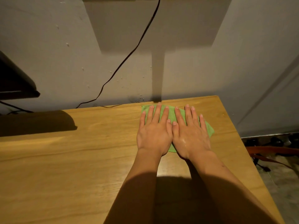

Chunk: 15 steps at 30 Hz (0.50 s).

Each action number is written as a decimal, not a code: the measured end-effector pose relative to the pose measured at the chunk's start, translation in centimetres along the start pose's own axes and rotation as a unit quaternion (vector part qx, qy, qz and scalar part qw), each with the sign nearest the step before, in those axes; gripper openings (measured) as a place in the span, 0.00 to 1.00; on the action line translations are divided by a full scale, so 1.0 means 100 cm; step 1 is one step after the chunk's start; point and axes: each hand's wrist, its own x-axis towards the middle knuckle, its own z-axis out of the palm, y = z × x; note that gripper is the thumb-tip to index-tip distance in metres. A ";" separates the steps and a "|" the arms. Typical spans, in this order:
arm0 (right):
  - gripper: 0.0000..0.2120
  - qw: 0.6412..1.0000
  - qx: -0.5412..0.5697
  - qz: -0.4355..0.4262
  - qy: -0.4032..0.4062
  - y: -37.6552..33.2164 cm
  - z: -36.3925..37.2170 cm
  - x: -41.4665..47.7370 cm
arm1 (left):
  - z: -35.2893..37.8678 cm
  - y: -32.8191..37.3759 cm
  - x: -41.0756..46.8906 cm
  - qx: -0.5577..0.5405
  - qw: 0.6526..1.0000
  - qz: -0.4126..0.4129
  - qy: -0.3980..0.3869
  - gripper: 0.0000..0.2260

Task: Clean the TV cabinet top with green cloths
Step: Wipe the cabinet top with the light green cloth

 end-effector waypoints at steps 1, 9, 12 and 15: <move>0.28 1.000 0.000 0.001 0.000 0.001 0.000 0.004 | 0.000 0.000 0.005 -0.001 1.000 0.000 -0.001 0.25; 0.28 1.000 -0.002 -0.019 -0.007 0.007 -0.002 0.034 | 0.000 0.001 0.025 -0.005 1.000 -0.018 0.000 0.24; 0.28 1.000 -0.003 -0.021 -0.006 0.008 -0.001 0.035 | 0.000 0.001 0.025 -0.003 1.000 -0.019 -0.002 0.24; 0.28 1.000 -0.004 -0.022 -0.011 0.008 -0.002 0.033 | 0.000 0.002 0.022 -0.006 1.000 -0.020 -0.003 0.24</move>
